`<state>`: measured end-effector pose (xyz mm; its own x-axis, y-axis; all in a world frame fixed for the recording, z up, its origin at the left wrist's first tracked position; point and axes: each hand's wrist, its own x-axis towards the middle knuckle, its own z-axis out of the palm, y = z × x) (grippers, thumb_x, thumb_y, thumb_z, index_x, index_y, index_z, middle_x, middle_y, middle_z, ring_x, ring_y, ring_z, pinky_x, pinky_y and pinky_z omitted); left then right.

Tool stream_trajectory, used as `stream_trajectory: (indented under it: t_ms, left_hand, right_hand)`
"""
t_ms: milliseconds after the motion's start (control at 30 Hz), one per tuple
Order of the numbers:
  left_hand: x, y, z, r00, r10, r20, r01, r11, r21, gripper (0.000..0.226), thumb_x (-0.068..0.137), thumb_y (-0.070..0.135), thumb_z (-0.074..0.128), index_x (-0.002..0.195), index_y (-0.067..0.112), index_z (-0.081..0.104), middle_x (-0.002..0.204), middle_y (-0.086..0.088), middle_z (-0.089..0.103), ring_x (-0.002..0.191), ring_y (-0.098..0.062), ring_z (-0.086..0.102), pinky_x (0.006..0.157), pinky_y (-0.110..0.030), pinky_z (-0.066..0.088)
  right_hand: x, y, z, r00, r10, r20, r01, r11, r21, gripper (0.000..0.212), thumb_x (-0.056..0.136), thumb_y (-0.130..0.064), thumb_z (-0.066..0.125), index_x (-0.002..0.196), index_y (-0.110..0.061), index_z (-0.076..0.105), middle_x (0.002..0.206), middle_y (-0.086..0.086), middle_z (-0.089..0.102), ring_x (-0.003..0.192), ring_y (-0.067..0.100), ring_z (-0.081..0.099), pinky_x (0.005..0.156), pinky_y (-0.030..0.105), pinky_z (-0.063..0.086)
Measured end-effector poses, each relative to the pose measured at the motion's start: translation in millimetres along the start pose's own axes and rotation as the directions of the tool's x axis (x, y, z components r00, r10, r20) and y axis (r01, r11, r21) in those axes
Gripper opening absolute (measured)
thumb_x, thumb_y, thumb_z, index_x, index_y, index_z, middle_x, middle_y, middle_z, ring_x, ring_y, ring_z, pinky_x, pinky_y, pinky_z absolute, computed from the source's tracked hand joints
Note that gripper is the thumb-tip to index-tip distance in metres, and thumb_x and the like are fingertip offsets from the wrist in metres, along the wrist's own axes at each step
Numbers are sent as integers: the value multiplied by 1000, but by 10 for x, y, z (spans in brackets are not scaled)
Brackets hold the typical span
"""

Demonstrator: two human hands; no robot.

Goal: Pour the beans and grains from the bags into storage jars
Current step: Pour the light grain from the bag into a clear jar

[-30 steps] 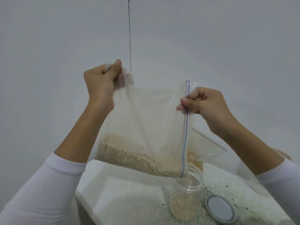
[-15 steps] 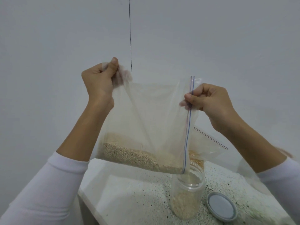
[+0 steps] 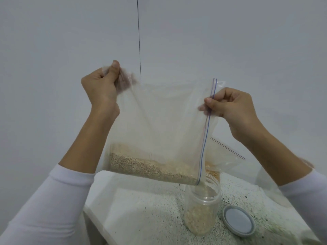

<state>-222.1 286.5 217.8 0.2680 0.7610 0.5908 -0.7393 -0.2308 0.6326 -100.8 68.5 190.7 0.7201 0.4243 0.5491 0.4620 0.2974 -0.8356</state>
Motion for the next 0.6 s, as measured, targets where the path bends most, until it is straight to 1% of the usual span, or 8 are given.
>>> stream_trajectory:
  t_ms: [133,233,300,367,400,467,533,600]
  left_hand:
    - [-23,21,38,999,-7,43,6,999,32,37,90,6,63,53,5,58,60,-11,62,53,-21,64,57,-29,53]
    - [9,17,35,1000,-4,17,3,999,40,46,89,6,64,44,13,59,55,-5,61,54,-21,63,59,-30,54]
    - [4,30,52,997,-8,73,2,997,72,34,89,8,64,58,-2,59,65,-15,61,57,-24,63,62,-32,55]
    - [9,21,45,998,3,59,-8,997,82,27,89,10,65,68,-4,57,77,-20,58,67,-28,61,69,-39,55]
    - [34,3,21,1000,5,19,-7,997,71,28,89,10,65,66,-1,55,75,-18,57,67,-28,60,70,-41,56]
    - [39,9,2,1000,8,-3,-8,998,67,29,89,9,65,63,2,55,67,-13,60,63,-25,61,67,-36,56]
    - [25,-7,3,998,5,63,-11,995,97,26,90,11,65,69,-2,59,76,-20,62,65,-26,62,66,-33,53]
    - [25,-22,-7,999,13,44,-18,993,115,29,89,13,67,65,0,57,81,-23,59,69,-28,59,67,-37,54]
  right_hand:
    - [-17,17,10,1000,7,11,-7,1000,-3,26,85,6,63,66,-6,50,54,3,66,65,29,64,64,30,56]
    - [-3,13,-8,1000,-7,-16,7,1000,7,27,84,7,63,65,-7,50,54,3,67,62,23,66,62,28,56]
    - [0,14,-7,1000,0,3,0,1000,1,26,84,6,63,65,-7,51,55,3,67,62,25,65,62,27,56]
    - [2,10,-10,1000,5,13,-5,1000,6,27,84,6,63,65,-7,51,55,2,67,63,26,64,62,28,56]
    - [4,4,-13,1000,-2,1,2,1000,11,27,84,6,64,64,-7,51,54,2,66,62,26,65,62,28,56]
    - [6,7,-14,1000,-17,-18,18,1000,12,26,84,6,64,65,-7,52,55,3,67,62,25,65,62,27,55]
    - [3,18,-2,1000,-6,10,6,1000,0,24,84,5,64,67,-5,52,56,5,68,64,28,64,62,28,56]
    - [4,21,5,1000,5,20,-4,1000,-5,23,84,6,64,67,-4,52,56,5,68,65,29,64,63,29,56]
